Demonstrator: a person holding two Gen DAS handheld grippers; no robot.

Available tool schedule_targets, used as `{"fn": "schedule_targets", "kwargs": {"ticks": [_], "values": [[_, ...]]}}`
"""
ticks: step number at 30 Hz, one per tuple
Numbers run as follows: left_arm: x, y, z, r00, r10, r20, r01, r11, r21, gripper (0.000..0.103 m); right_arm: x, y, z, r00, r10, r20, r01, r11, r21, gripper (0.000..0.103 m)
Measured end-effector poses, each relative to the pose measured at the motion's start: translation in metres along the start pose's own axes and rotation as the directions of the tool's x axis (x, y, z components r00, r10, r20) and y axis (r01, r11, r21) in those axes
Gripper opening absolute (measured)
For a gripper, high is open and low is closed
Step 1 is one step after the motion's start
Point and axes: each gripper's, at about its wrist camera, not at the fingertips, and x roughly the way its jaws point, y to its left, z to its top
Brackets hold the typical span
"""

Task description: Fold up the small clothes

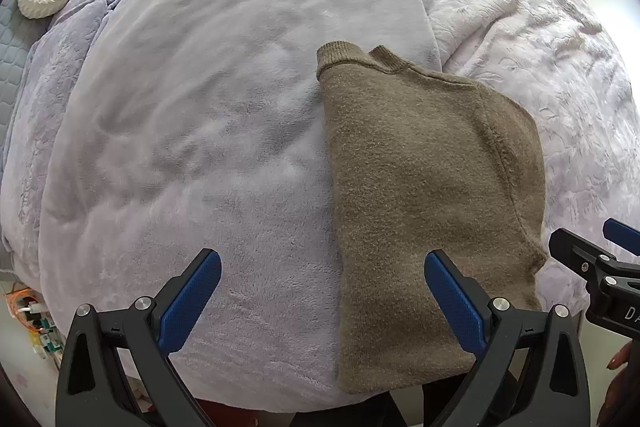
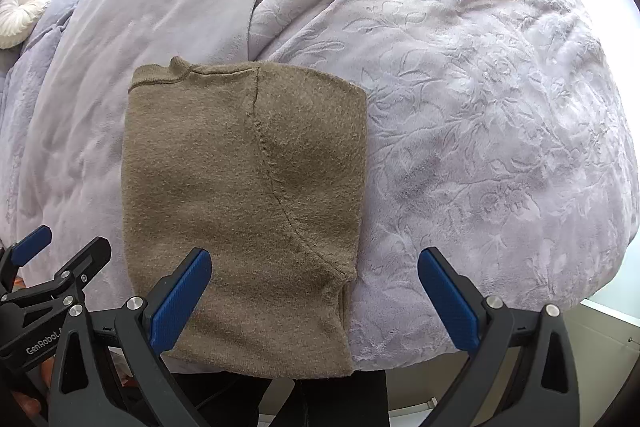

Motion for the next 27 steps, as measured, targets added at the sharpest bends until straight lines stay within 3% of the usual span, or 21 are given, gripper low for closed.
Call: {"fn": "schedule_targets", "kwargs": {"ticks": [27], "values": [[0.0011, -0.0012, -0.0007, 1.0, 0.004, 0.0, -0.004, 1.0, 0.003, 0.102, 0.0005, 0.0017, 0.0, 1.0, -0.007, 0.001, 0.007, 1.0, -0.003, 0.103]]}}
